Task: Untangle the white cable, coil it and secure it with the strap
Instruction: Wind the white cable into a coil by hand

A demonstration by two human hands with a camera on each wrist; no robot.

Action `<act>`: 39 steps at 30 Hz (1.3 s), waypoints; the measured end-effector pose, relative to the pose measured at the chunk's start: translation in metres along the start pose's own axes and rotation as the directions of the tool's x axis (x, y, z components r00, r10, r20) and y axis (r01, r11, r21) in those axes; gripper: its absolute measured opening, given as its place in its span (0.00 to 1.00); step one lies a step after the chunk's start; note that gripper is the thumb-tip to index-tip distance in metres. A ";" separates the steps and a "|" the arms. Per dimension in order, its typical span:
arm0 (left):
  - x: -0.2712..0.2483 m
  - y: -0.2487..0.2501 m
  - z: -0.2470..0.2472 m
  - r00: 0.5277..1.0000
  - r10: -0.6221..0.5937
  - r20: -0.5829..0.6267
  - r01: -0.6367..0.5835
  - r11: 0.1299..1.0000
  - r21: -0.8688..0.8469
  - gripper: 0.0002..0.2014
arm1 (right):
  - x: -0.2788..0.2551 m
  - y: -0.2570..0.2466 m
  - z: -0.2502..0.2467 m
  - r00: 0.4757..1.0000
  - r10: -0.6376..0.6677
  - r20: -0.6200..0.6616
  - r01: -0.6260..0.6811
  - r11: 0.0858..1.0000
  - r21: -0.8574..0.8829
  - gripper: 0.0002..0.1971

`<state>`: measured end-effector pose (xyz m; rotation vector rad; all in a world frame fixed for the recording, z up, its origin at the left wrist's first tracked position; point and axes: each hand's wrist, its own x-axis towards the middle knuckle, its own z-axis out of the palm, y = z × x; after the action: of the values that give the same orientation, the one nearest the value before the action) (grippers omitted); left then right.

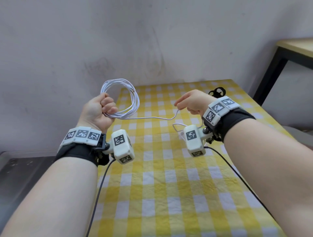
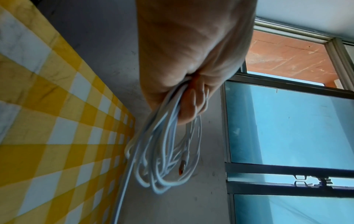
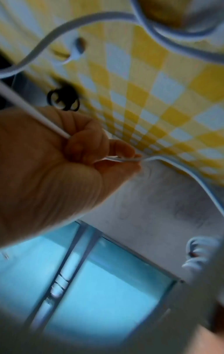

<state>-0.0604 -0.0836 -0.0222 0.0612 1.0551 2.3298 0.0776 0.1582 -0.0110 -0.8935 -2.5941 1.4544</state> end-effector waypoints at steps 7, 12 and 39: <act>-0.010 0.002 0.003 0.992 -0.030 0.126 -0.002 0.969 0.246 0.15 | -0.001 -0.003 -0.002 0.997 0.056 0.049 -0.035 0.932 -0.362 0.16; -0.016 -0.002 0.011 0.974 -0.067 0.216 -0.035 0.899 0.437 0.15 | -0.002 -0.013 0.008 0.997 0.077 -0.026 -0.065 0.950 0.305 0.08; -0.032 -0.030 0.052 0.972 -0.141 0.189 -0.004 0.790 0.613 0.14 | -0.005 -0.040 0.038 0.904 -0.258 -0.340 0.305 0.948 0.089 0.22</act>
<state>-0.0054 -0.0498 -0.0012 0.5158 1.6147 1.7684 0.0514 0.1102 0.0006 -0.6418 -2.2370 1.2691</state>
